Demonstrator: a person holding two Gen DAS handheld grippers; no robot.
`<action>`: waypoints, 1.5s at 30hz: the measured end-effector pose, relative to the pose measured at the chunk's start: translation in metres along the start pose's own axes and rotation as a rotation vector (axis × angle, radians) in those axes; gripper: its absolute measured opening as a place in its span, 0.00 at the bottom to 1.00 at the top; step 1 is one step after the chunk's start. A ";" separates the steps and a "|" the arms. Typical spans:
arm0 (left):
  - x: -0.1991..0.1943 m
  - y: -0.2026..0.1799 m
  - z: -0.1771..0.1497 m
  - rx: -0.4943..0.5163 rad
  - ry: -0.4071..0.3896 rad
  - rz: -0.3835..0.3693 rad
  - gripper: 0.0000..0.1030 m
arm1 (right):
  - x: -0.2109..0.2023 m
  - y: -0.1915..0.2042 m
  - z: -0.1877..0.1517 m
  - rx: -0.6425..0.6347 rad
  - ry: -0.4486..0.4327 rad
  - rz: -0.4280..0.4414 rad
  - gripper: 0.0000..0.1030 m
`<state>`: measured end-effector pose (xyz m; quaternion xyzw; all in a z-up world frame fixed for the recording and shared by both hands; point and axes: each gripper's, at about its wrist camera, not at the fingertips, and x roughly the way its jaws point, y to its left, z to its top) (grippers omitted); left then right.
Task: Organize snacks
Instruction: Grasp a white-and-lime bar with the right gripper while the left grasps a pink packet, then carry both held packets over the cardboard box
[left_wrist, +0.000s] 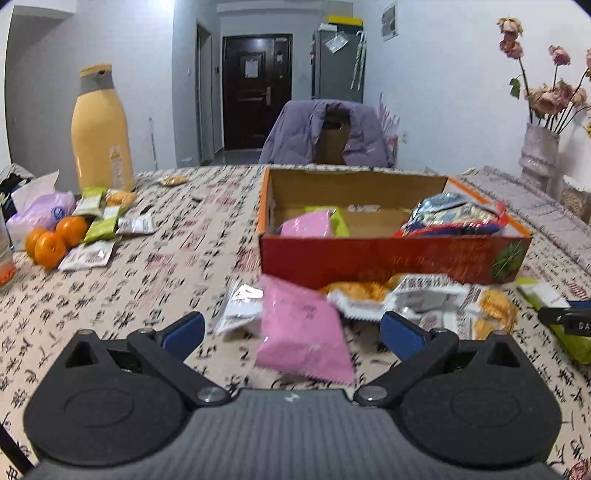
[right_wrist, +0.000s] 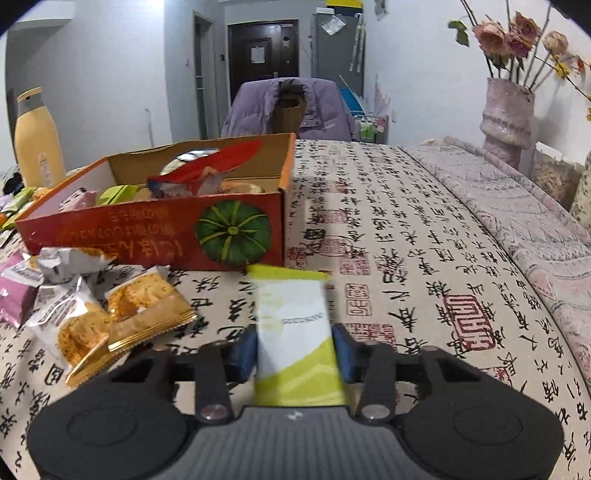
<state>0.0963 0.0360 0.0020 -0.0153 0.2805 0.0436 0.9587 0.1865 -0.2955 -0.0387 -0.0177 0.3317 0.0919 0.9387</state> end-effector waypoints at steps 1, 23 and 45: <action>0.001 0.000 -0.001 0.001 0.007 0.003 1.00 | -0.002 0.002 -0.002 0.000 -0.007 0.002 0.35; 0.059 -0.044 -0.005 0.196 0.068 0.170 0.78 | -0.043 0.010 -0.011 0.095 -0.195 0.012 0.35; 0.021 -0.023 -0.007 0.065 -0.013 0.107 0.61 | -0.053 0.023 -0.014 0.109 -0.226 0.014 0.35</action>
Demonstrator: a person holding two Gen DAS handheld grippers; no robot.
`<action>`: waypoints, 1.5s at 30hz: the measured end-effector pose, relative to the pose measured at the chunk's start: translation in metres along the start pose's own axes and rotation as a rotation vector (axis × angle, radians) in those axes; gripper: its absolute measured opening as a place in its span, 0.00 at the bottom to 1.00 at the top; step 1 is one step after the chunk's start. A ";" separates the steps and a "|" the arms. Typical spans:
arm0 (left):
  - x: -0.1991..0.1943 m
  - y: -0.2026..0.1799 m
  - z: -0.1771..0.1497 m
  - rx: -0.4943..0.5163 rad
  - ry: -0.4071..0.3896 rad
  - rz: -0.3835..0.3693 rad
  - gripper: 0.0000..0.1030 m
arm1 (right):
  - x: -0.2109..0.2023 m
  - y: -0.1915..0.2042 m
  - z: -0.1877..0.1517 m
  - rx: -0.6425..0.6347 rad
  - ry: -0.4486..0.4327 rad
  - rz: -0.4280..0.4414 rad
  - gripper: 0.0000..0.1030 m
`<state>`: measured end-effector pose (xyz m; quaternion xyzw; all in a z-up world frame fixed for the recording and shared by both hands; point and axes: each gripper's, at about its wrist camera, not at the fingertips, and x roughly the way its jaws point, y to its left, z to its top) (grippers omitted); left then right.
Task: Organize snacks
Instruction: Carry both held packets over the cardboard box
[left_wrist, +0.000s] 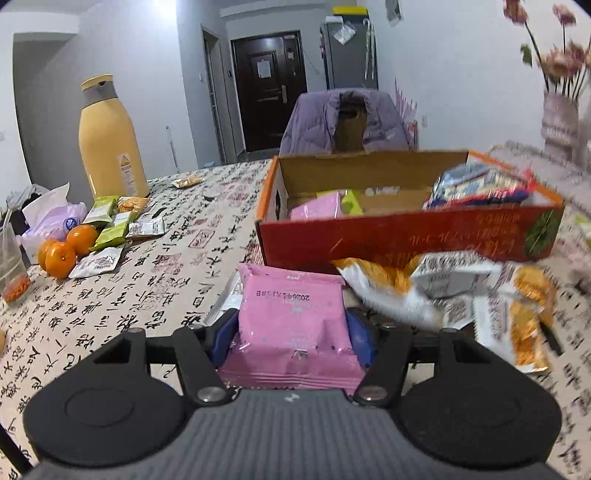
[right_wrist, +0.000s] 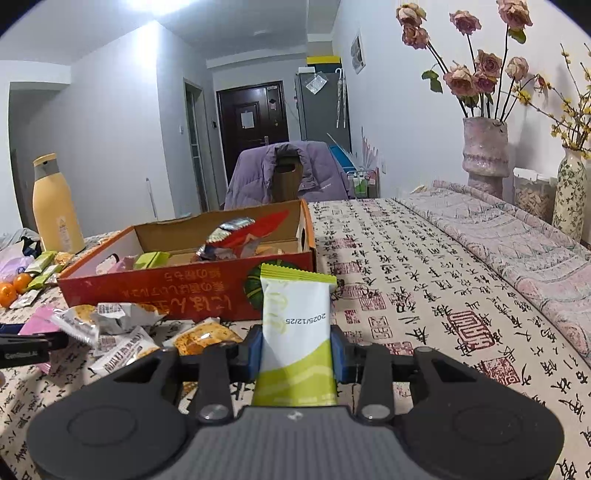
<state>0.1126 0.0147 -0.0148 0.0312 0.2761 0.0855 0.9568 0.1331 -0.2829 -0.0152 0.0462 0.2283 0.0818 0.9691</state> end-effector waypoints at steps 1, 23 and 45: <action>-0.005 0.001 0.002 -0.009 -0.013 -0.007 0.61 | -0.001 0.001 0.001 -0.001 -0.006 0.001 0.35; -0.033 -0.004 0.055 -0.051 -0.165 -0.097 0.61 | 0.000 0.035 0.047 -0.067 -0.105 0.050 0.35; 0.028 -0.022 0.131 -0.096 -0.183 -0.130 0.61 | 0.081 0.054 0.128 -0.067 -0.108 0.108 0.35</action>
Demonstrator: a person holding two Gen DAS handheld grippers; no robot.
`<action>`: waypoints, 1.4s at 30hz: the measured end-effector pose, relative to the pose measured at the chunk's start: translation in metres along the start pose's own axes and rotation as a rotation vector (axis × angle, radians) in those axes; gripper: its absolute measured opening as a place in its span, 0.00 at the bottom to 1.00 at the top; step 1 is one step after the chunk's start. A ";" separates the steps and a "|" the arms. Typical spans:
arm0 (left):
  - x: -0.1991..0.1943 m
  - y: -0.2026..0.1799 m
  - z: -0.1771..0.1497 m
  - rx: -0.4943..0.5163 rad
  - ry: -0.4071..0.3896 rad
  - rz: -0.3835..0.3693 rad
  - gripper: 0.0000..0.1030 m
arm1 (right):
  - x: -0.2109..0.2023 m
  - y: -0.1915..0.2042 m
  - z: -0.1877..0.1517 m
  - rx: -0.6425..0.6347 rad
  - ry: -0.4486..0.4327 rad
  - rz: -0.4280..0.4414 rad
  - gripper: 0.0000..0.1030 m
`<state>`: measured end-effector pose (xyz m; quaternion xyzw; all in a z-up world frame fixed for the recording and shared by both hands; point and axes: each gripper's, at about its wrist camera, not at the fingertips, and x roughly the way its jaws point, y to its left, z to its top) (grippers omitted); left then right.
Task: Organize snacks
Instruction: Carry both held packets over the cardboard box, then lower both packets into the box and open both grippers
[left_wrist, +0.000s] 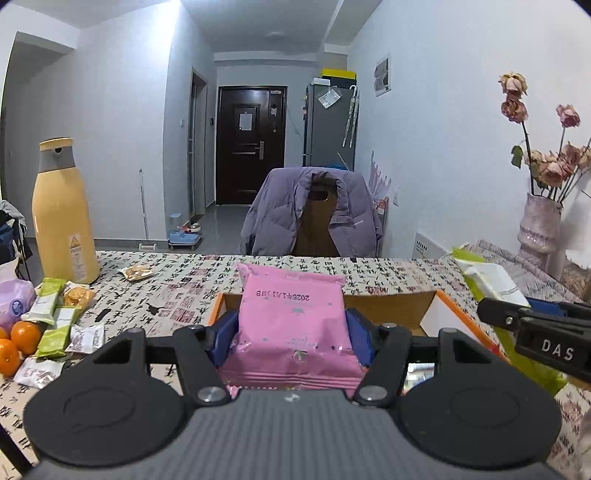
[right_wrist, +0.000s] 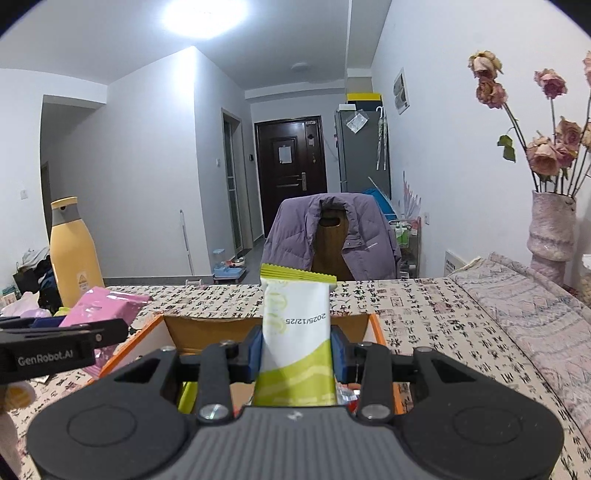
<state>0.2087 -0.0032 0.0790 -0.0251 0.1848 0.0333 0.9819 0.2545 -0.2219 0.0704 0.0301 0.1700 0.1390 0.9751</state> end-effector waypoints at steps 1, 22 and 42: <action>0.004 0.000 0.002 -0.005 0.000 0.000 0.61 | 0.005 0.001 0.002 -0.003 0.001 0.003 0.35; 0.068 0.012 -0.024 -0.048 0.060 0.000 0.62 | 0.065 0.009 -0.025 -0.037 0.061 0.029 0.35; 0.057 0.006 -0.029 -0.036 -0.021 0.064 1.00 | 0.054 -0.007 -0.031 0.060 0.036 0.012 1.00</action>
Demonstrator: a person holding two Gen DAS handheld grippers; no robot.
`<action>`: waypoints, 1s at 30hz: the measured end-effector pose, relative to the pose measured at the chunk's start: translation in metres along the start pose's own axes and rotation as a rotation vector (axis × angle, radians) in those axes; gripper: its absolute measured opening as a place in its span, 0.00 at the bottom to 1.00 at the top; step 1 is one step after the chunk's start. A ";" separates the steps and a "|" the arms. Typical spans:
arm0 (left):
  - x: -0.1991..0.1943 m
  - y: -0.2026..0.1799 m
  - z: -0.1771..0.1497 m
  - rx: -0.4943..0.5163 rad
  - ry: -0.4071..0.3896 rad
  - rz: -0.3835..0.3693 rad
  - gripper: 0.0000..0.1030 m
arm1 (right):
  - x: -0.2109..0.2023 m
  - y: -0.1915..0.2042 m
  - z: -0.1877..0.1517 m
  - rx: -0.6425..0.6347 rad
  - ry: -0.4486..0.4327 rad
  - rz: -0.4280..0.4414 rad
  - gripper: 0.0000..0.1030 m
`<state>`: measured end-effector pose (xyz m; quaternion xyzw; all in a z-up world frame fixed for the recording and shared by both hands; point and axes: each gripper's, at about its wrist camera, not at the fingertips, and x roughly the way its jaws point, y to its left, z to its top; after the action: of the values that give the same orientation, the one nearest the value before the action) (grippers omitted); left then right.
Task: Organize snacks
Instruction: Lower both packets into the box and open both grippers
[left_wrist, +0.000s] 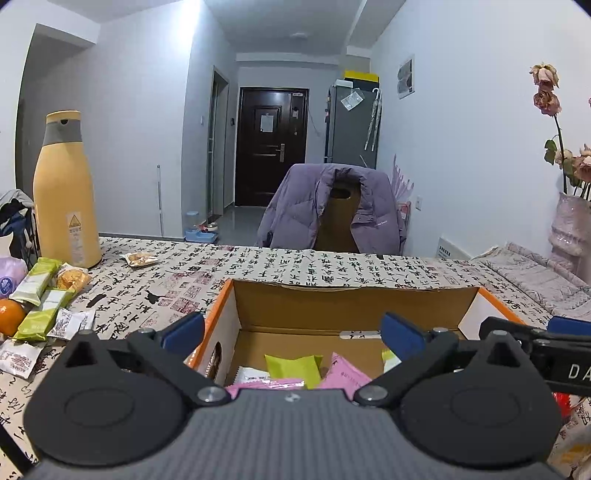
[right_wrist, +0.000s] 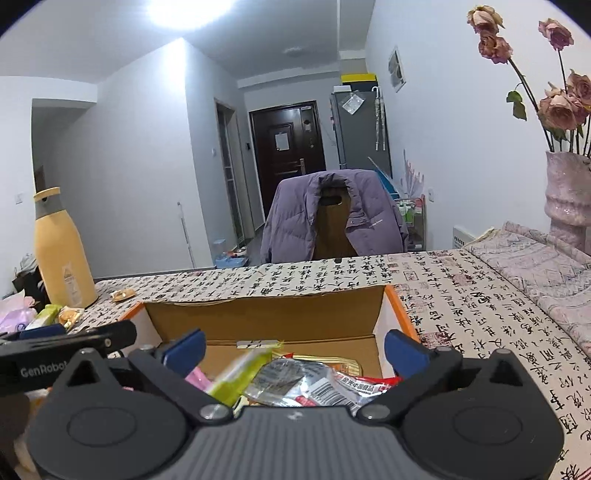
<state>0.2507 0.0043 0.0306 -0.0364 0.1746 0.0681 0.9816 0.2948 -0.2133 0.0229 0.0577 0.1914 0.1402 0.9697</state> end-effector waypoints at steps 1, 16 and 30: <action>0.000 0.000 0.000 0.000 -0.001 0.000 1.00 | 0.000 0.000 0.000 0.000 -0.001 0.000 1.00; -0.008 0.001 0.004 -0.017 -0.019 0.001 1.00 | -0.009 0.000 0.003 0.001 -0.031 -0.013 1.00; -0.056 0.005 0.026 -0.021 -0.083 0.004 1.00 | -0.050 0.007 0.016 -0.035 -0.069 -0.036 1.00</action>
<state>0.2071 0.0049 0.0741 -0.0433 0.1331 0.0731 0.9875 0.2550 -0.2222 0.0560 0.0419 0.1565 0.1238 0.9790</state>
